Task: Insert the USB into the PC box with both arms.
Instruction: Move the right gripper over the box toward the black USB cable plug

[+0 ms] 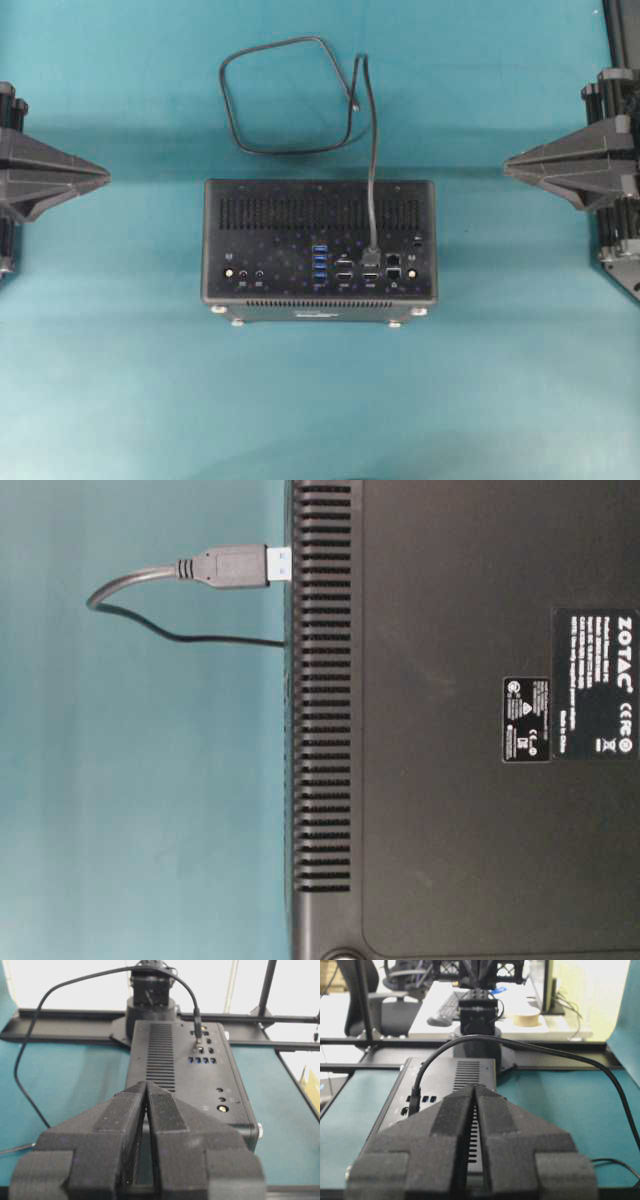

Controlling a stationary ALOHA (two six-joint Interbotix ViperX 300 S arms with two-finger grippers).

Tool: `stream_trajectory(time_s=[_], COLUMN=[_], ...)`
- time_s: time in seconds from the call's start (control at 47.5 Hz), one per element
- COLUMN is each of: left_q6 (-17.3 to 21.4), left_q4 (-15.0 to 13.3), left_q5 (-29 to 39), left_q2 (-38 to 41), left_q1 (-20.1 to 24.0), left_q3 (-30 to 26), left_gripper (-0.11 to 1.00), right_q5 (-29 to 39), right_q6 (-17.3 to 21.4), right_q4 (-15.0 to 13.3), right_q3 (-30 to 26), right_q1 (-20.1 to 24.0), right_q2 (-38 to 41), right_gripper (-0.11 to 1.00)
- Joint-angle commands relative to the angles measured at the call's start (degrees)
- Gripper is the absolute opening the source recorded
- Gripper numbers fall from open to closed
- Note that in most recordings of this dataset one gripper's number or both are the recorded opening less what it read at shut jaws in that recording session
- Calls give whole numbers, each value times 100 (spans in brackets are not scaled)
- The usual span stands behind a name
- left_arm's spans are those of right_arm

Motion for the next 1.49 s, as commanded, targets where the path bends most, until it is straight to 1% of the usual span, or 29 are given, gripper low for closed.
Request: stream_trajectory(time_s=[0.0,0.042,0.105,0.189,0.274,0.316,0.442,0.589,0.695,0.842,0.926,1.032,1.095,1.242,1.263,1.326,1.389,1.474], left_q6=[-264,-343,-387,-290,-132,-105,-105,-114,-105,-123,-158,-290,-475,-940,-993,-1178,-1310,-1318], left_q4=[44,53,53,70,70,70,70,70,70,70,70,70,70,70,62,70,70,70], left_q5=[211,343,439,536,765,914,1433,1767,1978,2443,2470,2540,2575,2558,2558,2558,2593,2602], left_q2=[123,132,132,123,158,211,404,729,949,1143,1143,1160,1187,1195,1195,1187,1187,1213], left_q1=[62,62,62,62,62,62,62,62,62,53,53,53,53,53,44,44,44,35], left_q3=[-70,-132,-272,-483,-721,-835,-1116,-1459,-1696,-1890,-1986,-2057,-2057,-2057,-2048,-2048,-2048,-2057], left_gripper=[10,8,0,0,0,0,0,0,0,0,0,0,0,0,0,0,0,0], right_q5=[-62,-44,-18,62,264,501,1178,1723,2048,2470,2716,2962,3015,3059,3067,3085,3094,3103], right_q6=[26,79,272,589,817,923,1099,1266,1283,1292,1292,1292,1292,1283,1283,1274,1274,1283], right_q4=[35,97,167,176,176,176,176,176,176,176,176,176,176,167,167,167,167,167], right_q3=[-44,-44,-53,-105,-211,-299,-536,-817,-1072,-1336,-1529,-1749,-1854,-2153,-2188,-2285,-2373,-2487], right_q1=[-9,9,18,35,35,53,53,53,53,62,105,141,158,211,229,290,352,466], right_q2=[35,18,9,26,70,105,229,396,519,747,923,1187,1336,1740,1802,1942,2057,2197], right_gripper=[14,15,7,1,0,0,0,0,3,7,13,25,36,66,69,74,73,73])
